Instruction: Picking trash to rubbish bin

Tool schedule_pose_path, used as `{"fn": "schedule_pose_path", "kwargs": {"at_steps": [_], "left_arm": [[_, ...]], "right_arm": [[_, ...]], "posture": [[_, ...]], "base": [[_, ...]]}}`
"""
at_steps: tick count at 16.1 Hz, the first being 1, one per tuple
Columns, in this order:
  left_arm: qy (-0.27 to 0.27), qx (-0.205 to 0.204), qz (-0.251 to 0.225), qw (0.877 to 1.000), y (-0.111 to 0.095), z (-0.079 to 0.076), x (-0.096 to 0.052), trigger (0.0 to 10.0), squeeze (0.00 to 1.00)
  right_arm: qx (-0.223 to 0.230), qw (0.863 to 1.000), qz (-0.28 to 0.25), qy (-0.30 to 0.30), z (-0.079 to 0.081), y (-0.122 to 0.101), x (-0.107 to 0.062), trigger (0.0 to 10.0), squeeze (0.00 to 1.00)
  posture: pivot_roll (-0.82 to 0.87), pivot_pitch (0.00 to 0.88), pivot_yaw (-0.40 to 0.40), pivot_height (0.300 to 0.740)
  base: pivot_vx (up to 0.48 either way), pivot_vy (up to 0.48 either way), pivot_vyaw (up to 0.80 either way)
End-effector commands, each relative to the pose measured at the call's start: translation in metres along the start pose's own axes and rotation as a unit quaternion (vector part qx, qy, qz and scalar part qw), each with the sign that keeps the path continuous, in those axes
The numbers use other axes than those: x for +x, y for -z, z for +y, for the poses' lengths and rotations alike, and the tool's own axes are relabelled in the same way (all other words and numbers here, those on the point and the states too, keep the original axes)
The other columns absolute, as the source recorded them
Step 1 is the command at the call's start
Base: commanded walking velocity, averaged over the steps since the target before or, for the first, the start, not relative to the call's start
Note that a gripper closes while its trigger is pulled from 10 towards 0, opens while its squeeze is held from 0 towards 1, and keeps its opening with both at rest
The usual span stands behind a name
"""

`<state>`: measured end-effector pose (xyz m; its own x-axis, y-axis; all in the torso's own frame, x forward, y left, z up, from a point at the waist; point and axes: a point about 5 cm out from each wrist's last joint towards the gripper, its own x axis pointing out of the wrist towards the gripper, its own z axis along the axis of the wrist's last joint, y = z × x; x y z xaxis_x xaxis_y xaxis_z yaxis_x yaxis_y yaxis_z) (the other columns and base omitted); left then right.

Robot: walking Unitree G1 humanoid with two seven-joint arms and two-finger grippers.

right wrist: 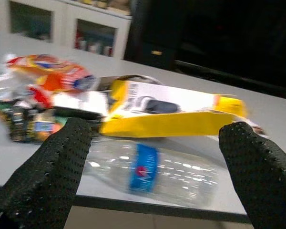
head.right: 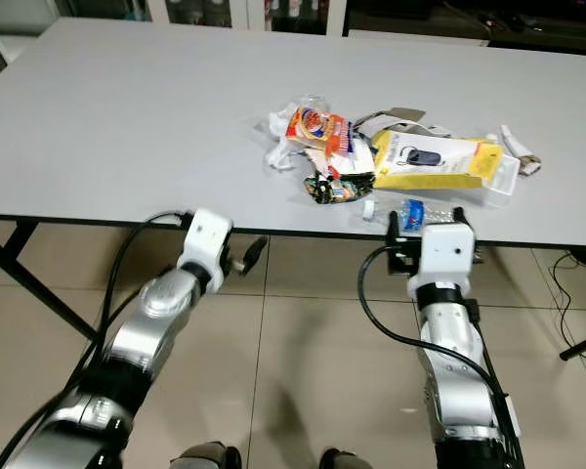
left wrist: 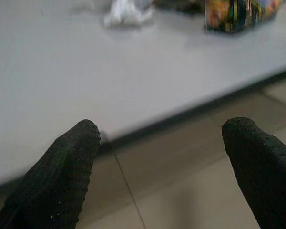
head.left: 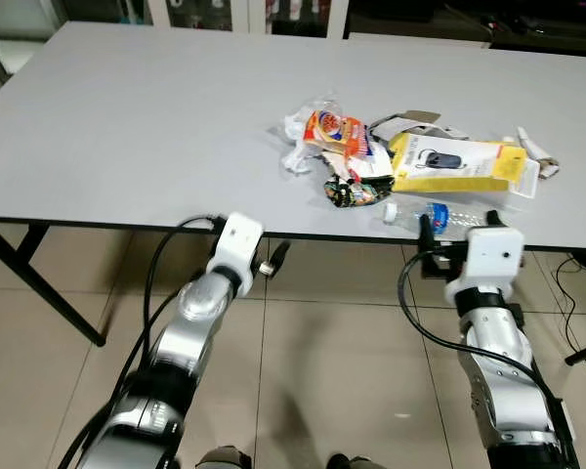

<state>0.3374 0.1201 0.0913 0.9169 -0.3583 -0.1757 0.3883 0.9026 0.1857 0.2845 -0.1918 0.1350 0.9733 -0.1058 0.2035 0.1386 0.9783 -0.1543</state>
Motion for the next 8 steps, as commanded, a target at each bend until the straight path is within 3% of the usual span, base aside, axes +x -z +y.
{"fn": "schedule_pose_path", "kwargs": {"at_steps": [1, 5, 8], "left_arm": [[0.005, 0.003, 0.014, 1.0, 0.009, 0.001, -0.005, 10.0, 0.0], [-0.005, -0.015, -0.003, 1.0, 0.001, -0.003, -0.005, 10.0, 0.0], [-0.015, -0.012, 0.008, 1.0, 0.01, 0.0, -0.012, 10.0, 0.0]], "right_arm": [[0.002, 0.999, -0.007, 0.034, -0.011, -0.002, -0.002, 10.0, 0.0], [-0.007, 0.999, -0.004, 0.041, -0.016, 0.002, -0.008, 10.0, 0.0], [-0.01, 0.999, -0.005, 0.045, -0.021, 0.001, -0.004, 10.0, 0.0]], "posture": [[0.16, 0.091, -0.02, 0.74], [0.16, 0.084, -0.037, 0.74], [0.16, 0.088, -0.047, 0.74]], "base": [[0.0, 0.0, 0.0], [0.0, 0.0, 0.0], [0.0, 0.0, 0.0]]}}
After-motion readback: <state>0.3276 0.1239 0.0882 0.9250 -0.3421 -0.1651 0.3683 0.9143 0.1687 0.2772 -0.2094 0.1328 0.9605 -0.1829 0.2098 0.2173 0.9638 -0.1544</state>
